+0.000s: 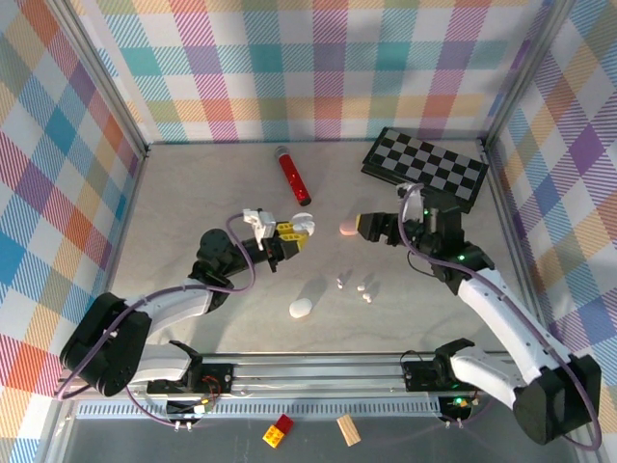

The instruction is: Insert wireless bluetooth earbuds into charging case

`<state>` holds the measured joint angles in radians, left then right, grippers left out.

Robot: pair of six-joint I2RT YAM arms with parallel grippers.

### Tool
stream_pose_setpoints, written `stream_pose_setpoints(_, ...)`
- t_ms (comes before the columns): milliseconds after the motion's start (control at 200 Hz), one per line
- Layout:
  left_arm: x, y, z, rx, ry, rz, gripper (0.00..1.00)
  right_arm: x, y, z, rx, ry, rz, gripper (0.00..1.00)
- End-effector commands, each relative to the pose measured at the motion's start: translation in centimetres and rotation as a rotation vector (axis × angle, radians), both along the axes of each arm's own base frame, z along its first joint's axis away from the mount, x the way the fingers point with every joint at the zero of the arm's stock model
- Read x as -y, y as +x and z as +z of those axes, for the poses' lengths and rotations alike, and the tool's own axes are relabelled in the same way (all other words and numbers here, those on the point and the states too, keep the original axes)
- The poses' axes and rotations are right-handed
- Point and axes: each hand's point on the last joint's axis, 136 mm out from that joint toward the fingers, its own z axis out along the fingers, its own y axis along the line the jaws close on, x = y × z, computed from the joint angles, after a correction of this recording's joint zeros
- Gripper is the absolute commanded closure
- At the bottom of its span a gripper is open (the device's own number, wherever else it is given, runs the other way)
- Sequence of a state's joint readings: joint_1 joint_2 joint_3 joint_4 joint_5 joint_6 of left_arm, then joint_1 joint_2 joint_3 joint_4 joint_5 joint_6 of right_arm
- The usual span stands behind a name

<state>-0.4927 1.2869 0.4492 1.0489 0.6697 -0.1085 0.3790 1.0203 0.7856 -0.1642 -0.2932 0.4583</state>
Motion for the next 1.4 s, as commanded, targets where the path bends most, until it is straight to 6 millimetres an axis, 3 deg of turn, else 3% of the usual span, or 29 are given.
stream_pose_setpoints(0, -1.7, 0.8, 1.3, 0.029, -0.054, 0.069, 0.92, -0.7, -1.5, -5.0, -0.240, 0.046, -0.006, 0.17)
stream_pose_setpoints(70, -2.6, 1.1, 1.3, 0.027, -0.077, 0.093, 0.92, -1.5, -2.3, -8.0, -0.365, 0.038, 0.002, 0.24)
stream_pose_setpoints(185, -3.6, 1.5, 1.5, 0.025, -0.116, 0.111, 0.92, -4.1, -3.8, -11.6, -0.511, 0.003, 0.087, 0.24)
stream_pose_setpoints(320, -4.4, 1.5, 1.7, 0.024, -0.145, 0.123, 0.93, -6.8, -4.5, -14.5, -0.566, -0.079, 0.176, 0.28)
stream_pose_setpoints(495, -5.5, 1.5, 1.9, 0.024, -0.159, 0.162, 0.93, -7.7, -4.3, -17.0, -0.589, -0.186, 0.187, 0.34)
stream_pose_setpoints(790, -5.9, 1.9, 1.6, 0.015, -0.129, 0.178, 0.93, -9.0, -6.4, -16.0, -0.537, -0.253, 0.237, 0.36)
stream_pose_setpoints(985, -5.9, 2.1, 1.8, 0.021, -0.133, 0.180, 0.93, -10.5, -8.2, -17.8, -0.583, -0.267, 0.270, 0.35)
stream_pose_setpoints(1395, -5.7, 1.9, 1.9, 0.013, -0.124, 0.159, 0.93, -9.4, -7.0, -19.6, -0.578, -0.363, 0.189, 0.33)
